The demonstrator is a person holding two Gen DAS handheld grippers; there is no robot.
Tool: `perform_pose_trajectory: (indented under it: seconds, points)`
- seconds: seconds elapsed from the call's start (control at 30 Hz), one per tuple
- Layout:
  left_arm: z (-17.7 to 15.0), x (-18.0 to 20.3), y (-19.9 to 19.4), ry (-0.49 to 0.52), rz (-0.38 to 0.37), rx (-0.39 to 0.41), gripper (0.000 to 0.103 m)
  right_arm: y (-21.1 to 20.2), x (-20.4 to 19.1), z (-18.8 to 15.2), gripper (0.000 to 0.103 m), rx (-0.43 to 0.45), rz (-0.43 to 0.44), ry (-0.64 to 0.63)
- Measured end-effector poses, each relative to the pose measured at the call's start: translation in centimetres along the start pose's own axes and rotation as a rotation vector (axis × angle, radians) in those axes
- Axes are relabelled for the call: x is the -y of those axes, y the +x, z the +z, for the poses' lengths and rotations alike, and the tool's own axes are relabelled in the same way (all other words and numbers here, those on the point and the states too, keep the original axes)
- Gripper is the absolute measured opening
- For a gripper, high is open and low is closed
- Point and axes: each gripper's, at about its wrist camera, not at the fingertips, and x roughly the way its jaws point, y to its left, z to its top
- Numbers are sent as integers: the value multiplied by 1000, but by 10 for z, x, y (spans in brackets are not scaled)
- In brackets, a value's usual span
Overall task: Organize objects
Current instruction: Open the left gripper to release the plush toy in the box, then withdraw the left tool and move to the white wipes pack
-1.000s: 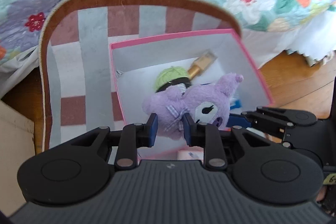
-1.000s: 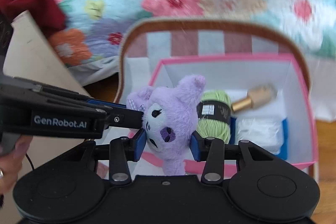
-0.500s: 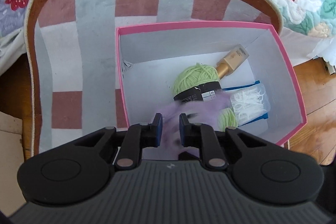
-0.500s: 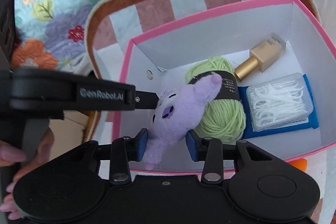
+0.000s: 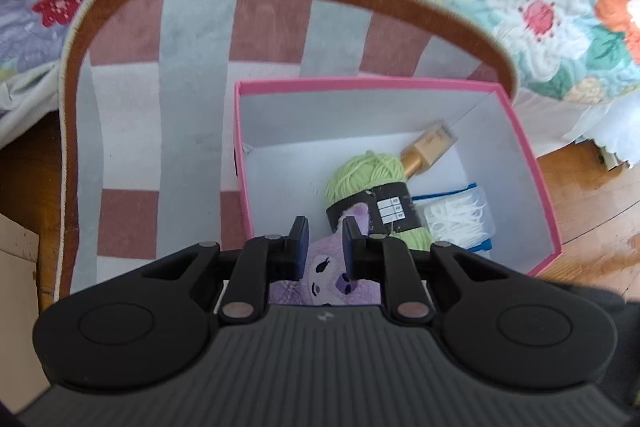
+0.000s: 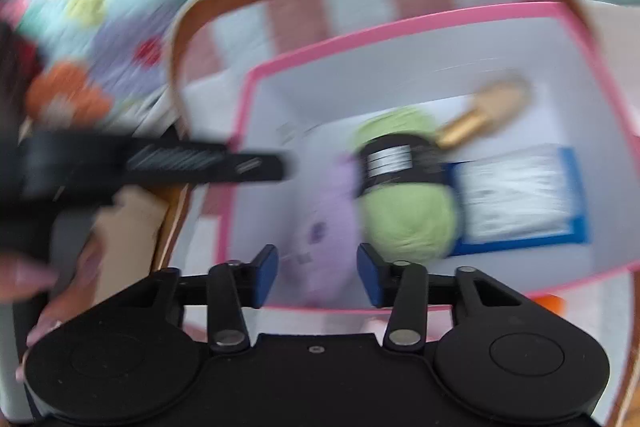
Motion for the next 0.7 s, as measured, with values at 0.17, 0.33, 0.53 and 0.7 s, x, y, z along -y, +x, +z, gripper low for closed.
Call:
perform_pose_trajectory:
  seconds: [0.17,0.33,0.53,0.7]
  points:
    - [-10,-2,-12,-5,-24,25,16,-5,14,7,46,96,-17,1]
    - [-19,0,-18,-11,-42,42,16,16,6,5,19,61,120,-55]
    - [-25,-1,-15,-47,-25,30,19,51,-7,4,15,-27,30,-140]
    - [-25,5,-29,-75,-15,-20,33,9,-6,2,20,-1,90,-248]
